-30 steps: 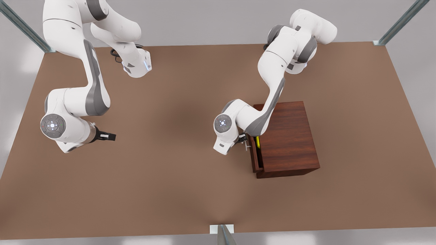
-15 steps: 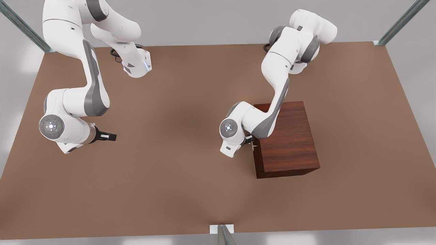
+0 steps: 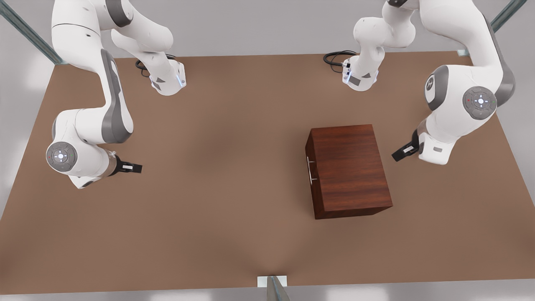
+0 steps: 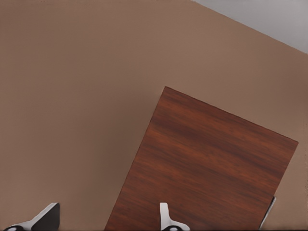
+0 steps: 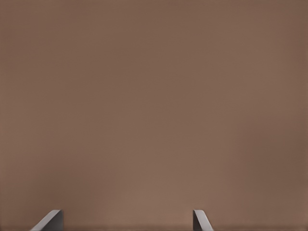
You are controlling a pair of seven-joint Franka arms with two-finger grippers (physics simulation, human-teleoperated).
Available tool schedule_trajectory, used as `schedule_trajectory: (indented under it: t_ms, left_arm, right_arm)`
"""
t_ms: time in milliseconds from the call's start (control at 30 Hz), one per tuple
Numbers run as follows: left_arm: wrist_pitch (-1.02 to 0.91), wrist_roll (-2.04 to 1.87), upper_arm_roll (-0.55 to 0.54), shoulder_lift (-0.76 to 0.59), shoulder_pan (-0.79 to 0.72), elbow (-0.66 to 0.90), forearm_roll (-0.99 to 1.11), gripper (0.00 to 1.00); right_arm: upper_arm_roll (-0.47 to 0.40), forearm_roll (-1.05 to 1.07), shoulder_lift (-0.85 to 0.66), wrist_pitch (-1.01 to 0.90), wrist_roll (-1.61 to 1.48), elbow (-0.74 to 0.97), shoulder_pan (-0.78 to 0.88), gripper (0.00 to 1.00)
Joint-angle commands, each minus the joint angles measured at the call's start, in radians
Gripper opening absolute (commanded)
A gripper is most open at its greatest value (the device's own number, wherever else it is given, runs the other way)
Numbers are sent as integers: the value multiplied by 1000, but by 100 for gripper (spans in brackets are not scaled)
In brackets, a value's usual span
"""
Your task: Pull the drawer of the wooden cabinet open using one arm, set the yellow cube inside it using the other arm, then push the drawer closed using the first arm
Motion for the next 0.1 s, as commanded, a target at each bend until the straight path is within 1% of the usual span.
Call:
schedule_trajectory:
  t_ms: [0, 67]
  left_arm:
    - [77, 544, -1, 14, -18, 12, -10, 100]
    - [77, 542, -1, 17, -16, 12, -17, 100]
  right_arm:
    - [0, 0, 0, -7, -3, 1, 0, 100]
    - [-2, 0, -1, -7, -3, 1, 0, 100]
